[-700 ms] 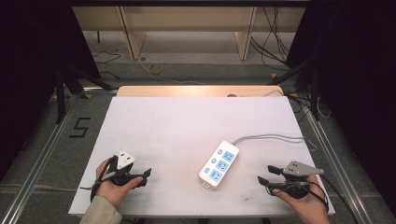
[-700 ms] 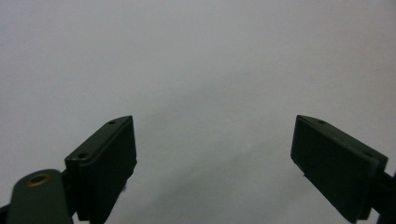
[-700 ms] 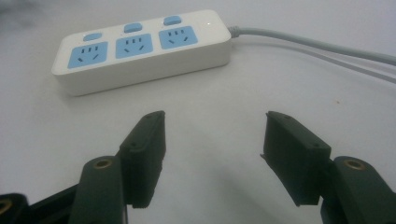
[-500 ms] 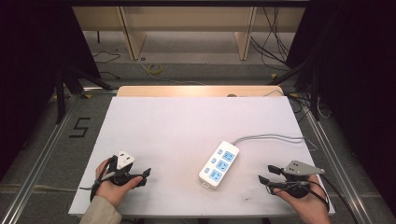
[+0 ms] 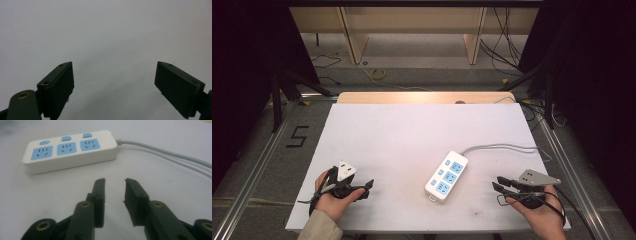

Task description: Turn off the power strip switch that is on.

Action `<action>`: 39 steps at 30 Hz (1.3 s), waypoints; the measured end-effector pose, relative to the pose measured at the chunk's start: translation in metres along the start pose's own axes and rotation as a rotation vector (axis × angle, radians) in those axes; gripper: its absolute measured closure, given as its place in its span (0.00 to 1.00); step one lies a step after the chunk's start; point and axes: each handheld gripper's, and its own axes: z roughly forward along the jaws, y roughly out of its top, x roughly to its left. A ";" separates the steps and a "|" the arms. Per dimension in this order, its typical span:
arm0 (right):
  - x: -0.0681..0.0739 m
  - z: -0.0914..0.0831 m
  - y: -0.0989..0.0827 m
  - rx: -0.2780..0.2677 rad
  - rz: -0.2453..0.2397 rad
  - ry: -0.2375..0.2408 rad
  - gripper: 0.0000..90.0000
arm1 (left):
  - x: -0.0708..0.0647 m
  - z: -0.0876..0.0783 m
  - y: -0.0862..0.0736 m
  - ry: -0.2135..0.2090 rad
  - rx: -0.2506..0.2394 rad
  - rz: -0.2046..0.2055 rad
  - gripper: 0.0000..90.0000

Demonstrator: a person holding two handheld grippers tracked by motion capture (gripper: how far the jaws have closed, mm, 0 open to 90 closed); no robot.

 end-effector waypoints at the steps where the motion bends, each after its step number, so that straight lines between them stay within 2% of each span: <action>1: 0.000 0.000 0.001 0.000 -0.004 0.001 0.85 | 0.000 0.000 0.000 0.000 0.000 0.002 0.17; 3: 0.000 0.000 0.001 -0.001 -0.008 0.001 0.88 | 0.000 0.000 0.000 -0.002 0.000 0.003 0.17; 5: 0.001 0.000 0.002 0.006 -0.015 -0.014 0.95 | 0.000 0.000 0.000 -0.001 -0.002 0.001 0.17; 9: 0.000 -0.001 0.003 0.007 -0.017 -0.021 1.00 | 0.000 0.000 0.000 0.000 -0.001 0.003 0.17; 39: 0.007 0.006 0.017 0.037 -0.056 -0.012 1.00 | -0.001 0.000 0.001 0.010 -0.013 0.004 0.17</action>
